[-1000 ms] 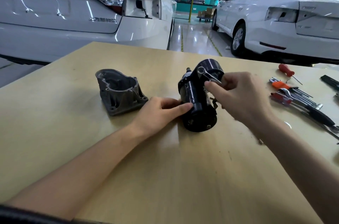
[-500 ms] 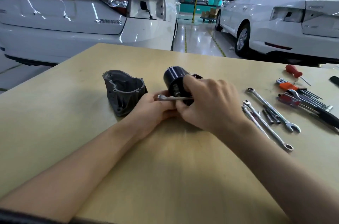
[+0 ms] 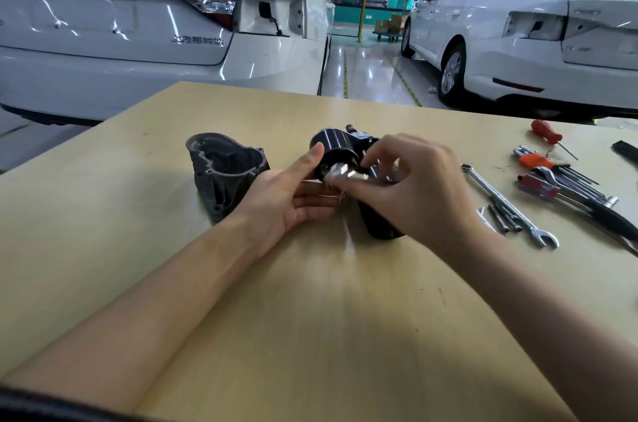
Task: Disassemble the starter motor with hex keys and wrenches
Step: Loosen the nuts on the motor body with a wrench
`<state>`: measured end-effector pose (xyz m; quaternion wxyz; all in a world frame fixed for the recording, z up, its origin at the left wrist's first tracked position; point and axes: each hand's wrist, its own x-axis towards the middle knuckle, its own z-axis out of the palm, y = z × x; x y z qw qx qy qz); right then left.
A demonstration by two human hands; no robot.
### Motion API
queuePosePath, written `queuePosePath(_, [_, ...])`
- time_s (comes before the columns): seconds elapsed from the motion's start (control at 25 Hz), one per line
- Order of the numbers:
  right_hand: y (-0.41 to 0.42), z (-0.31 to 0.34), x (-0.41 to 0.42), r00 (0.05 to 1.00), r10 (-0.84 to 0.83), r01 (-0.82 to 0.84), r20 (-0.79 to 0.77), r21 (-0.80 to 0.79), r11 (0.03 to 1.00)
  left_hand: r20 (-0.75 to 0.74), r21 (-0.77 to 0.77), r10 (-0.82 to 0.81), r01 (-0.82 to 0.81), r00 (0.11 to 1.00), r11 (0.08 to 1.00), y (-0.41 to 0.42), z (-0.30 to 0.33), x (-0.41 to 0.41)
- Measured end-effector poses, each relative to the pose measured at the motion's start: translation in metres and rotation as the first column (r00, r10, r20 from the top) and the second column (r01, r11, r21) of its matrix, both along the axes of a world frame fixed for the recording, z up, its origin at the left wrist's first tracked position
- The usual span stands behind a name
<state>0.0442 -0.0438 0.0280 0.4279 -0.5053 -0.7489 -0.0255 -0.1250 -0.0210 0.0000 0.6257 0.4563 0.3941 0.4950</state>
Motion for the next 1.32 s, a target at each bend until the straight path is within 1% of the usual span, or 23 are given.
queuePosePath(0.04, [0.001,0.002,0.011,0.991,-0.021,0.016,-0.135,-0.034,0.999,-0.027,0.007,0.028,-0.028,0.999,1.000,0.000,0.001,0.000])
queuePosePath(0.08, [0.000,0.001,0.023,0.958,-0.051,0.016,-0.284,-0.123,0.992,-0.063,0.023,0.057,-0.056,0.996,0.998,0.001,0.000,0.000])
queuePosePath(0.12, [-0.001,-0.002,0.034,0.887,-0.091,-0.027,-0.452,-0.246,0.969,-0.100,0.035,0.086,-0.083,0.991,0.996,0.001,-0.001,-0.001])
queuePosePath(0.16, [-0.002,-0.006,0.045,0.778,-0.135,-0.111,-0.613,-0.346,0.932,-0.140,0.042,0.115,-0.111,0.983,0.993,0.002,-0.001,-0.002])
queuePosePath(0.2, [-0.004,-0.009,0.053,0.666,-0.181,-0.189,-0.723,-0.398,0.898,-0.185,0.044,0.144,-0.138,0.972,0.989,0.001,-0.001,-0.002])
queuePosePath(0.24, [-0.005,-0.014,0.061,0.605,-0.214,-0.229,-0.767,-0.425,0.875,-0.236,0.047,0.173,-0.166,0.956,0.985,0.001,-0.003,-0.001])
queuePosePath(0.28, [-0.005,-0.018,0.065,0.612,-0.235,-0.240,-0.755,-0.461,0.855,-0.295,0.061,0.207,-0.197,0.933,0.978,0.002,-0.005,0.001])
queuePosePath(0.36, [-0.004,-0.024,0.064,0.710,-0.240,-0.213,-0.662,-0.527,0.823,-0.421,0.114,0.268,-0.243,0.867,0.963,0.002,-0.007,0.001])
queuePosePath(0.44, [-0.005,-0.028,0.059,0.798,-0.223,-0.177,-0.560,-0.570,0.802,-0.545,0.173,0.290,-0.233,0.786,0.957,0.004,-0.009,0.000])
queuePosePath(0.48, [-0.007,-0.028,0.056,0.827,-0.217,-0.165,-0.519,-0.591,0.789,-0.604,0.211,0.311,-0.230,0.734,0.950,0.005,-0.010,-0.001])
queuePosePath(0.56, [-0.011,-0.026,0.052,0.839,-0.213,-0.179,-0.500,-0.625,0.760,-0.669,0.276,0.359,-0.231,0.651,0.933,0.007,-0.013,-0.002])
queuePosePath(0.64, [-0.013,-0.022,0.053,0.804,-0.225,-0.243,-0.551,-0.649,0.721,-0.688,0.311,0.381,-0.223,0.617,0.924,0.007,-0.013,-0.002])
queuePosePath(0.72, [-0.015,-0.021,0.055,0.797,-0.208,-0.296,-0.567,-0.667,0.684,-0.691,0.320,0.389,-0.225,0.609,0.920,0.007,-0.013,-0.002])
queuePosePath(0.8, [-0.015,-0.022,0.055,0.794,-0.177,-0.332,-0.582,-0.658,0.676,-0.686,0.318,0.394,-0.234,0.612,0.919,0.009,-0.013,-0.004])
queuePosePath(0.84, [-0.013,-0.023,0.056,0.767,-0.172,-0.354,-0.618,-0.631,0.690,-0.686,0.320,0.392,-0.230,0.613,0.919,0.009,-0.013,-0.005])
queuePosePath(0.92, [-0.006,-0.022,0.060,0.656,-0.171,-0.406,-0.735,-0.536,0.740,-0.684,0.346,0.392,-0.199,0.615,0.917,0.009,-0.013,-0.007])
queuePosePath(0.96, [-0.003,-0.021,0.065,0.622,-0.165,-0.403,-0.765,-0.494,0.771,-0.678,0.373,0.400,-0.180,0.617,0.910,0.008,-0.012,-0.007])
queuePosePath(1.04, [0.000,-0.019,0.072,0.591,-0.118,-0.420,-0.798,-0.429,0.800,-0.619,0.477,0.469,-0.172,0.630,0.862,0.004,-0.009,-0.004])
queuePosePath(1.12, [-0.002,-0.017,0.073,0.507,-0.001,-0.563,-0.862,-0.332,0.757,-0.503,0.624,0.555,-0.166,0.662,0.764,-0.004,-0.005,0.000])
queuePosePath(1.16, [-0.006,-0.016,0.072,0.473,0.061,-0.623,-0.879,-0.285,0.728,-0.454,0.682,0.547,-0.120,0.704,0.721,-0.008,-0.003,0.002])
queuePosePath(1.2, [-0.009,-0.015,0.072,0.461,0.114,-0.658,-0.880,-0.252,0.709,-0.435,0.724,0.509,-0.048,0.742,0.688,-0.012,-0.001,0.004])
queuePosePath(1.24, [-0.012,-0.014,0.073,0.472,0.154,-0.671,-0.868,-0.241,0.701,-0.459,0.746,0.457,0.052,0.762,0.664,-0.015,-0.001,0.006])
queuePosePath(1.32, [-0.014,-0.013,0.072,0.533,0.201,-0.667,-0.822,-0.263,0.697,-0.582,0.729,0.363,0.268,0.728,0.630,-0.018,-0.002,0.009])
